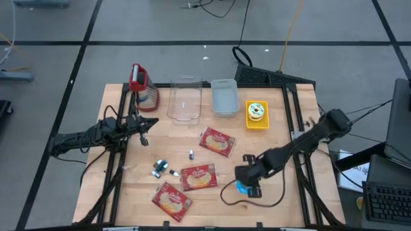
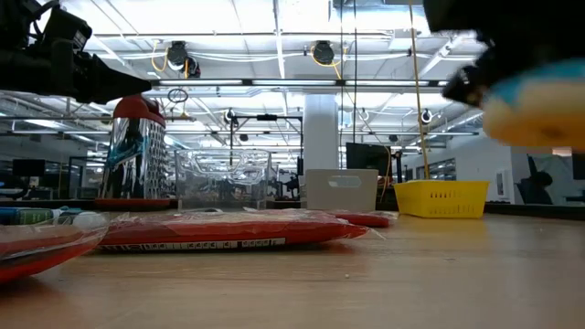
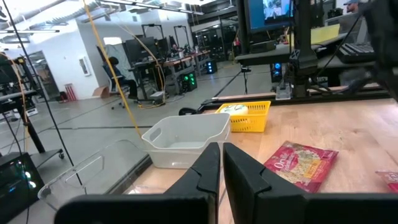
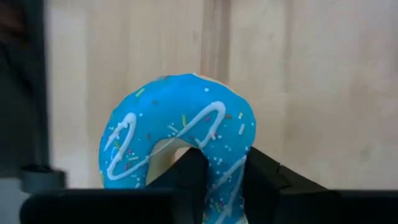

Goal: Pick & Place Food Item
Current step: Put the blue donut into the yellow bin

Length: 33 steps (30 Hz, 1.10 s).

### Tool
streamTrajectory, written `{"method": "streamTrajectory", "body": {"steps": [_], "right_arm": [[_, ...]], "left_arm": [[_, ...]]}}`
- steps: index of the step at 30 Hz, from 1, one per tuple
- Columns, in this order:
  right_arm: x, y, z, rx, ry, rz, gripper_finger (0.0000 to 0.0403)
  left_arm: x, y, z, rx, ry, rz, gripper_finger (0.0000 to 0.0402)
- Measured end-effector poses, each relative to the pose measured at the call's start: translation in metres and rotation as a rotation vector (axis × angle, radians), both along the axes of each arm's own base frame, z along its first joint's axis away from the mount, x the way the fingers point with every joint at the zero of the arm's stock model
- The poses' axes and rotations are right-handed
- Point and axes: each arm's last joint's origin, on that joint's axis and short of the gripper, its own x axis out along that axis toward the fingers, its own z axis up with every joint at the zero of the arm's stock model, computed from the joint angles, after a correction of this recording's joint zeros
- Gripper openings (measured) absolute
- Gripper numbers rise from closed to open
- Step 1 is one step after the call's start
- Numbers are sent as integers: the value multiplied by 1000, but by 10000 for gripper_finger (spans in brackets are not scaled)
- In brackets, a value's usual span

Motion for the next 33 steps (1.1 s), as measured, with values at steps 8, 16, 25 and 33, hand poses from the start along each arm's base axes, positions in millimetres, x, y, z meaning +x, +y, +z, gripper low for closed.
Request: {"method": "streamTrajectory", "body": {"steps": [8, 16, 25, 33], "right_arm": [[-18, -52, 65, -38, -274, -43, 45], [-43, -114, 108, -335, -502, -273, 45], [-69, -185, 105, -494, -315, -543, 45], [-78, -222, 54, -683, -193, -631, 43]], "left_arm": [[0, 0, 0, 0, 0, 0, 24], [0, 0, 0, 0, 0, 0, 24], [0, 0, 0, 0, 0, 0, 24], [0, 0, 0, 0, -1, 0, 24]]}}
